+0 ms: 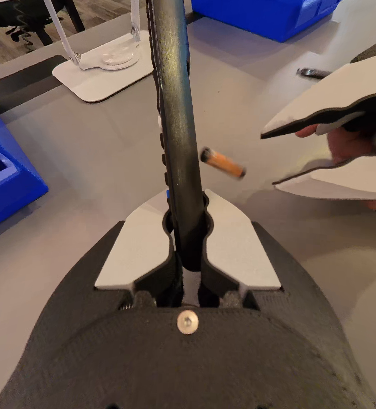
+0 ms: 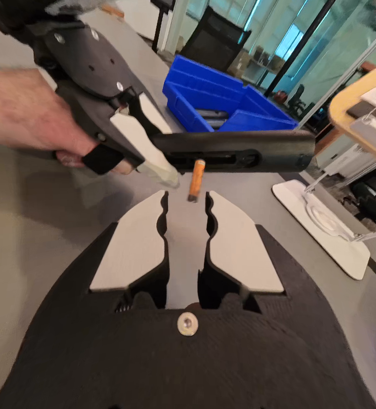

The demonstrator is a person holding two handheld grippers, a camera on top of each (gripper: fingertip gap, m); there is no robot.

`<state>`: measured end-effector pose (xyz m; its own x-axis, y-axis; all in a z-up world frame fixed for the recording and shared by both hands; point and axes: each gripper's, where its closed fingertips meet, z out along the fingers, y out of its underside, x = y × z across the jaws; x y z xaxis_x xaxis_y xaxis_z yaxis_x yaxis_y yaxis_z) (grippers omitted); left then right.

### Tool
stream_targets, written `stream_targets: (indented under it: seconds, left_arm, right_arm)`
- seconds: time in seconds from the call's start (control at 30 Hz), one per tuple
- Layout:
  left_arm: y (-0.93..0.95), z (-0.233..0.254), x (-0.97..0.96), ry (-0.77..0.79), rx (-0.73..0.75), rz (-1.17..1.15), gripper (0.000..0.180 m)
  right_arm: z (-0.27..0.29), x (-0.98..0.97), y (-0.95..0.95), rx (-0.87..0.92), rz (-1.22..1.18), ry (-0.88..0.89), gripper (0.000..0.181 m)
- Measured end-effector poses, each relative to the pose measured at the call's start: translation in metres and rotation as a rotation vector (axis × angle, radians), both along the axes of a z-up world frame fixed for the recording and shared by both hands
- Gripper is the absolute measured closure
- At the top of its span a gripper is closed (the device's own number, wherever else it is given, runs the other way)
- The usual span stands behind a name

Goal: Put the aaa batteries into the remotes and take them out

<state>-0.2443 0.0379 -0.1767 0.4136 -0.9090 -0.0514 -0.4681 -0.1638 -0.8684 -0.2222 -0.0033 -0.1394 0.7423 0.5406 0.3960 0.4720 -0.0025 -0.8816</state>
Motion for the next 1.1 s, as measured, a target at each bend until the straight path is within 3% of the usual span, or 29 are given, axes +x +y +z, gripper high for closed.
stream_targets:
  seconds: [0.17, 0.37, 0.73, 0.8, 1.0, 1.1]
  left_arm:
    - [0.019, -0.012, 0.005, 0.098, 0.022, -0.027, 0.157]
    - [0.048, -0.006, 0.001, 0.058, -0.001, -0.062, 0.157]
    - [0.077, 0.004, -0.006, -0.055, -0.065, -0.119, 0.157]
    - [0.082, 0.006, -0.008, -0.090, -0.104, -0.110, 0.157]
    - [0.087, 0.007, -0.005, -0.098, -0.102, -0.114, 0.157]
    - [0.087, 0.008, -0.002, -0.101, -0.093, -0.122, 0.157]
  right_arm:
    - [-0.018, 0.019, 0.005, -0.147, -0.015, 0.060, 0.143]
    - [-0.038, 0.034, 0.012, -0.278, -0.081, -0.012, 0.122]
    - [-0.065, 0.027, 0.046, -0.481, 0.285, -0.408, 0.144]
    - [-0.077, 0.019, 0.042, -0.611, 0.368, -0.460, 0.163]
    - [-0.079, 0.011, 0.040, -0.656, 0.433, -0.448, 0.171]
    - [-0.060, 0.018, 0.040, -0.590, 0.404, -0.317, 0.171]
